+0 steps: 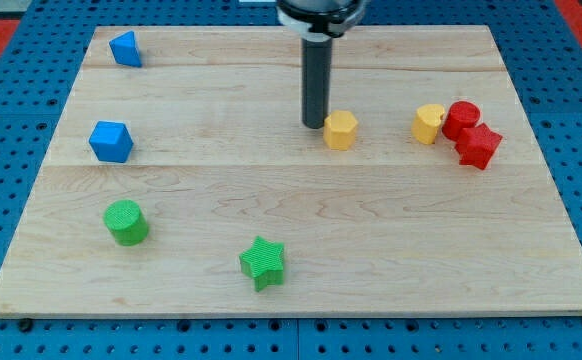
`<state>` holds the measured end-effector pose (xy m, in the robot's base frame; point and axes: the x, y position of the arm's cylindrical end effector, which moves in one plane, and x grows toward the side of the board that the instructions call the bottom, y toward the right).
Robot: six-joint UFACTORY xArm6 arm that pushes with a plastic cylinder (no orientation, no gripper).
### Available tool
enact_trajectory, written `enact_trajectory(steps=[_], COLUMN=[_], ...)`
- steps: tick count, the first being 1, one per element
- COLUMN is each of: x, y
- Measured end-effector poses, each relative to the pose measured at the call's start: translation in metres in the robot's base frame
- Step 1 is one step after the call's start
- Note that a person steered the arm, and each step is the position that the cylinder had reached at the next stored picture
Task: Place the yellow hexagon to the bottom of the yellow heart
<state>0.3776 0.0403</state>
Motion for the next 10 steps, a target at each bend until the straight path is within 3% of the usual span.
enact_trajectory(steps=[1,2,3,4,7,10], x=[0.003,0.014,0.019,0.04,0.052,0.067], y=[0.046,0.043,-0.006,-0.01,0.088,0.077])
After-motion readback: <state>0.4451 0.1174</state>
